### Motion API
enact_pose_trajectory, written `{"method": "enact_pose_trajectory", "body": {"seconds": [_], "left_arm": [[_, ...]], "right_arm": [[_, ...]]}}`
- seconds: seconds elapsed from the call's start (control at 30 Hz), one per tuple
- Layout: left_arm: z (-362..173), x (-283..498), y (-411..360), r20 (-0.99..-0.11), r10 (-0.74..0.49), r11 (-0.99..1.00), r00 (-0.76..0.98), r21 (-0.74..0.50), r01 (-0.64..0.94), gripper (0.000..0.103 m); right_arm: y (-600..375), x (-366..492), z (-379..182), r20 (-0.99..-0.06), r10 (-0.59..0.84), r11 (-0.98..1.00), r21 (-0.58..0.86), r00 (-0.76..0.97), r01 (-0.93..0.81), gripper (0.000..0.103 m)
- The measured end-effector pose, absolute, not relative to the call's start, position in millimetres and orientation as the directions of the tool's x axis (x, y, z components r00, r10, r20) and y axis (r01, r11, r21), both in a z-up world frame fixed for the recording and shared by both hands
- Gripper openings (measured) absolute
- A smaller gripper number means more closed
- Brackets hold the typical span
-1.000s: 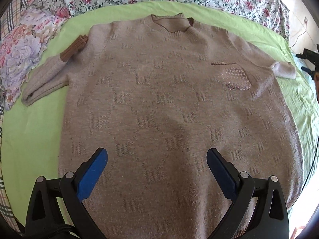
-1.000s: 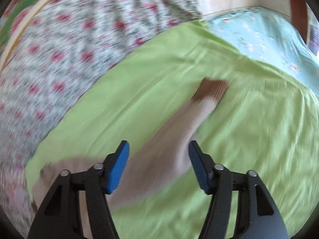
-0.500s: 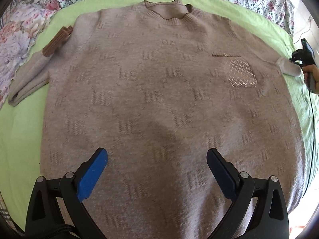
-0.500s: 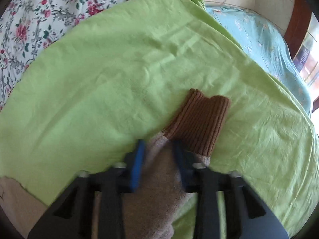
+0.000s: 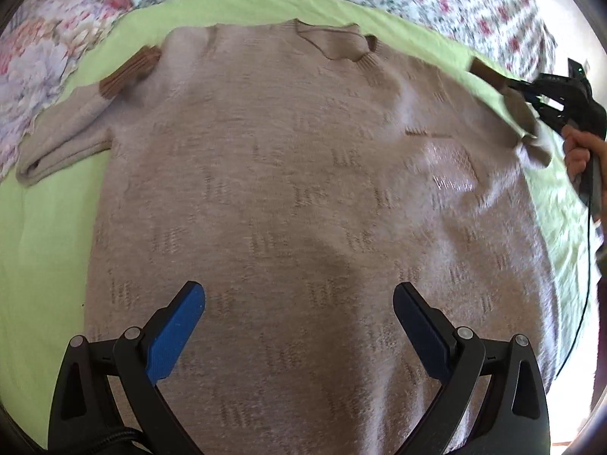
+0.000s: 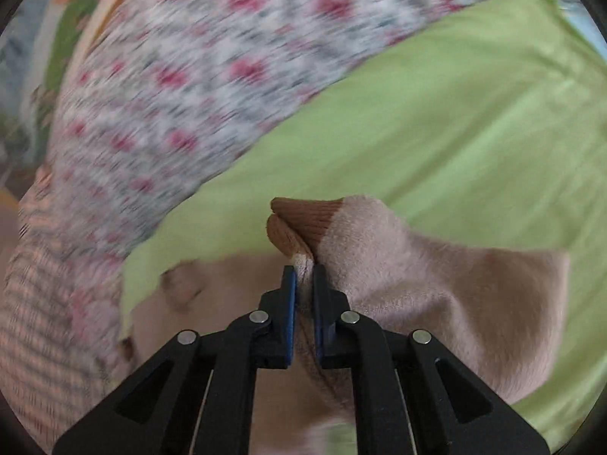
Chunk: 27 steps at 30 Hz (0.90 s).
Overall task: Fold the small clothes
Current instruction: 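Grasp the brown cuff of the sleeve with the right gripper, then fold the held sleeve across the sweater body with the right gripper while the left gripper grasps the other cuff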
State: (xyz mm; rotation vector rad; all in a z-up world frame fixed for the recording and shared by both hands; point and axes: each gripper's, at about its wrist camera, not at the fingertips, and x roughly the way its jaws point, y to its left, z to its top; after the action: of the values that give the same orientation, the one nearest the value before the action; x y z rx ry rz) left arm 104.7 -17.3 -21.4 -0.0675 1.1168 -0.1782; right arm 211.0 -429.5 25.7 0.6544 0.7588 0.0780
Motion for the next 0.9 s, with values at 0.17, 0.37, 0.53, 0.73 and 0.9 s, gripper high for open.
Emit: {"method": "enact_pose_trajectory", "body": {"seconds": [0.17, 0.37, 0.53, 0.73, 0.9], "left_arm": [[-16, 103, 18, -0.864, -0.224, 0.973, 0.452, -0.228, 0.046, 0.1], [-14, 106, 52, -0.834, -0.277, 0.95, 0.477, -0.314, 0.004, 0.1], [-18, 112, 65, -0.814, -0.317, 0.931, 0.486, -0.366, -0.005, 0.1], [-15, 131, 68, -0.781, -0.373, 0.909, 0.501, -0.417, 0.027, 0.1], [-21, 177, 61, -0.75, -0.46, 0.866, 0.476, -0.498, 0.051, 0.1]], "right_arm": [[-306, 244, 24, -0.586, 0.484, 0.79, 0.612, 0.649, -0.036, 0.009], [-209, 266, -9, -0.607, 0.594, 0.761, 0.638, 0.528, -0.122, 0.009], [-160, 266, -32, -0.625, 0.636, 0.75, 0.64, 0.453, -0.169, 0.009], [-157, 262, -40, -0.674, 0.594, 0.787, 0.6, 0.44, -0.144, 0.029], [-180, 232, -21, -0.633, 0.588, 0.781, 0.607, 0.503, -0.15, 0.047]]}}
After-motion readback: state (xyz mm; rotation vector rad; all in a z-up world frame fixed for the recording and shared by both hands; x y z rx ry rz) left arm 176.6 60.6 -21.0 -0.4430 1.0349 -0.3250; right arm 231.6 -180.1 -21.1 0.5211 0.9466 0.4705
